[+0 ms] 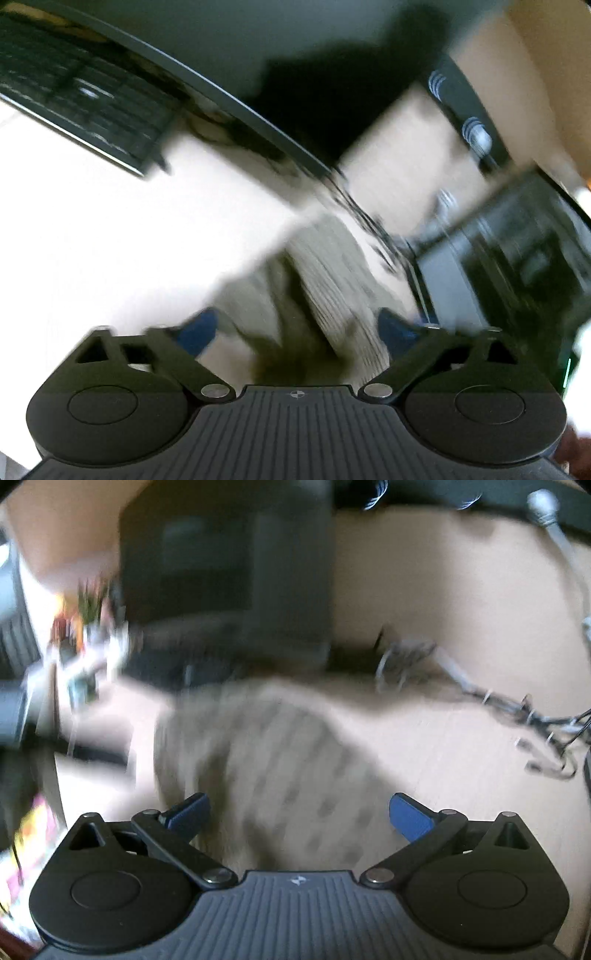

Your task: Fold clothes

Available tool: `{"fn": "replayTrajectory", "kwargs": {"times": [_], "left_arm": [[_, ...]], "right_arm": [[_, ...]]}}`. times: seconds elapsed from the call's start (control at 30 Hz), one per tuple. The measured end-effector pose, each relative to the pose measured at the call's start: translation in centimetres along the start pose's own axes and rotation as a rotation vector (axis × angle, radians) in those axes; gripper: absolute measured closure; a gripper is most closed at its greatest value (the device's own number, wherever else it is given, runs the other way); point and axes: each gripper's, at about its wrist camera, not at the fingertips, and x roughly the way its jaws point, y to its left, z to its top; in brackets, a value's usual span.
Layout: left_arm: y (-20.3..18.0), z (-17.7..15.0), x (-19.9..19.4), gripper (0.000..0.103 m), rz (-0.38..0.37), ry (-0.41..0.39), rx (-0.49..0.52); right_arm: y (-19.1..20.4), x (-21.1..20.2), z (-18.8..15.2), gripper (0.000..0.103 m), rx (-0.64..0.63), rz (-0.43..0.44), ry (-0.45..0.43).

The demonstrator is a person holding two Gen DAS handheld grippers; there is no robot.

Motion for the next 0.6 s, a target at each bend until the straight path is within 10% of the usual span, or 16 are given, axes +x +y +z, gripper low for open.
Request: {"fn": "replayTrajectory", "kwargs": {"times": [0.3,0.43,0.6], "left_arm": [[-0.4,2.8,4.7,0.040,0.185,-0.003,0.188],[1.4,3.6,2.7,0.032,0.117,-0.020,0.083],[2.6,2.0,1.4,0.027,0.029,0.024,-0.012]], "right_arm": [[1.0,1.2,0.6,0.000,-0.008,-0.069,0.112],[5.5,-2.1,0.6,0.000,-0.278,-0.070,-0.018],[7.8,0.1,-0.7,0.008,-0.338,-0.052,0.029]]}}
